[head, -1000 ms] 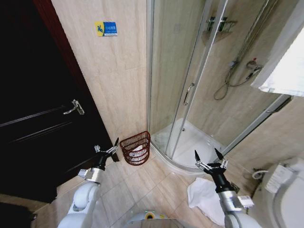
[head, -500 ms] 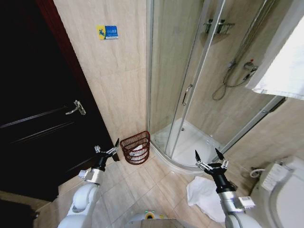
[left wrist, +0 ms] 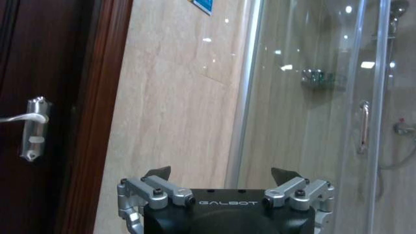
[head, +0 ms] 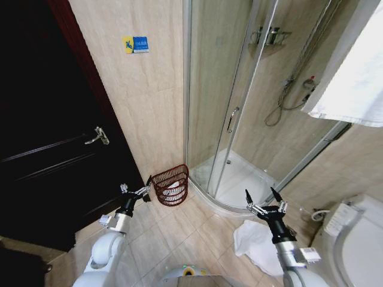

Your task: Discard the used towel into the hamper.

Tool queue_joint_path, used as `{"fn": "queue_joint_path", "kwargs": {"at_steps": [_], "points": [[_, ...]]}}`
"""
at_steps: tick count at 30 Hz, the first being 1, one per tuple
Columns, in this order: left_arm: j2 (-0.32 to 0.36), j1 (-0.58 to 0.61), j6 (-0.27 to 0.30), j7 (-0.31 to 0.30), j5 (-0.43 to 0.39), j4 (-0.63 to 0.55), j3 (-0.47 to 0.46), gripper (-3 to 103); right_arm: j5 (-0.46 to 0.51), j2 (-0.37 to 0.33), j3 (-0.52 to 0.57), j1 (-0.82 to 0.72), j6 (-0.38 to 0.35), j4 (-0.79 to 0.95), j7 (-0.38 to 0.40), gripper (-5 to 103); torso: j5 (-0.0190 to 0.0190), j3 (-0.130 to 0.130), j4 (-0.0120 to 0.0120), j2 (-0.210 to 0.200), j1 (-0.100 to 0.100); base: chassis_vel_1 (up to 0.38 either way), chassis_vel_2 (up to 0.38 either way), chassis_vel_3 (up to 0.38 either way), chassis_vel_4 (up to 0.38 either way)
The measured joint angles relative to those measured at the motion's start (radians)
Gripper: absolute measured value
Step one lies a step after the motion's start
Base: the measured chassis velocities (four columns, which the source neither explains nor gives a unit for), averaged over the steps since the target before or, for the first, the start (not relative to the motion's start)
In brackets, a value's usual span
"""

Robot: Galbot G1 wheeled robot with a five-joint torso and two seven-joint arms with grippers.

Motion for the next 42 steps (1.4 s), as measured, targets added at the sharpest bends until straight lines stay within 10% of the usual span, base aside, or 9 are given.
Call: {"fn": "queue_joint_path", "kwargs": {"at_steps": [42], "points": [[-0.005,0.007,0.000,0.013,0.010,-0.008,0.003,100,-0.009,0.000,0.031,0.010,0.042,-0.045,0.053,100,0.0001,-0.004,0.0000,-0.009,-0.003,-0.125,-0.130,0.133,0.124]]}}
